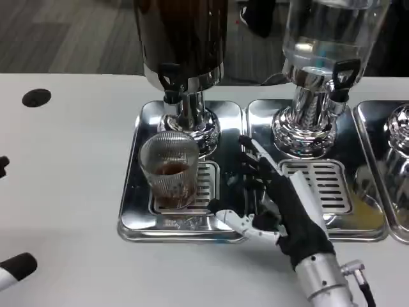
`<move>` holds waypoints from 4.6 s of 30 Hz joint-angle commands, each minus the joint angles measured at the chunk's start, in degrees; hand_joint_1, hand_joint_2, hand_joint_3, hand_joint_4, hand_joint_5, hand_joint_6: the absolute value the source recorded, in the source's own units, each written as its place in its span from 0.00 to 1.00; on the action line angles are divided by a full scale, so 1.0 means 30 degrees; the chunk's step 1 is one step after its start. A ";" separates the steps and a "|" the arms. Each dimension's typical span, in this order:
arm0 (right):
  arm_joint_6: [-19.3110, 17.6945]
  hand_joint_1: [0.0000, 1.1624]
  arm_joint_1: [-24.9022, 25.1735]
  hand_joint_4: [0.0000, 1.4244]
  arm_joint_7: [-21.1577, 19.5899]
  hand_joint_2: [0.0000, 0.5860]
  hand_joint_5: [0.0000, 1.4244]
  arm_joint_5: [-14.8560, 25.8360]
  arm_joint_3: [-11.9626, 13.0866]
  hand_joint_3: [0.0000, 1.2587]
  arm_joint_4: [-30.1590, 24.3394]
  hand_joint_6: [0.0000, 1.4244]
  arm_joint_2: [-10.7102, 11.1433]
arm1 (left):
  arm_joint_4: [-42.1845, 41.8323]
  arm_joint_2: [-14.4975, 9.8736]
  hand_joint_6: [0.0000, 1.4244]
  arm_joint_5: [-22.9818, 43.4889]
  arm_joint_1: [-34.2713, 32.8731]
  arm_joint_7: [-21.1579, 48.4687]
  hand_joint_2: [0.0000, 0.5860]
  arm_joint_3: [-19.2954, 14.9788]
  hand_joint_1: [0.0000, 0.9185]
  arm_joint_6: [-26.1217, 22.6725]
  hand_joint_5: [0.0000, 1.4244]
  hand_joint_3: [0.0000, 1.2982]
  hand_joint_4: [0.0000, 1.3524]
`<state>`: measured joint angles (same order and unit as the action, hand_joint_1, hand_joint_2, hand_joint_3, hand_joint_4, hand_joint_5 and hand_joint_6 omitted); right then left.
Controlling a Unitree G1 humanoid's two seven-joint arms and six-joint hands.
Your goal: Grasp the cup under the faucet to collect the drink, then remove the cup.
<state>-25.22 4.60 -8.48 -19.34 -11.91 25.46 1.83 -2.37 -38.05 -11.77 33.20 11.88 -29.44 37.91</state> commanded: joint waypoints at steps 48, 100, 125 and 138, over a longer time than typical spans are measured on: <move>-0.2525 0.76 0.7230 0.07 -0.2432 0.30 0.09 0.0004 -0.0539 0.07 1.0557 0.07 -0.2770 | -0.0535 0.0460 0.00 0.1360 0.1797 0.0690 0.00 -0.2128 0.00 0.0102 0.00 0.00 0.00; -0.2485 0.75 0.5812 0.21 -0.3040 0.31 0.18 0.0007 -0.0701 0.21 0.9177 0.13 -0.2778 | -0.0435 0.0802 0.00 0.1812 0.2249 0.0767 0.01 -0.2183 0.00 0.0487 0.00 0.00 0.00; -0.1740 0.74 0.3597 0.21 -0.2720 0.32 0.18 -0.0109 -0.0709 0.22 0.5587 0.13 -0.2181 | -0.0678 0.1049 0.00 0.1623 0.1901 0.0931 0.01 -0.1803 0.00 0.0340 0.00 0.00 0.00; -0.1584 0.74 0.2392 0.22 -0.2534 0.32 0.18 -0.0014 -0.0763 0.22 0.4036 0.13 -0.1951 | -0.1129 0.1322 0.00 0.1403 0.1854 0.1029 0.01 -0.1527 0.00 0.0215 0.00 0.00 0.00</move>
<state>-29.15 12.15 -15.99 -19.82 -14.12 39.61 -3.35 -5.07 -34.48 -7.15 38.60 14.20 -34.64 38.88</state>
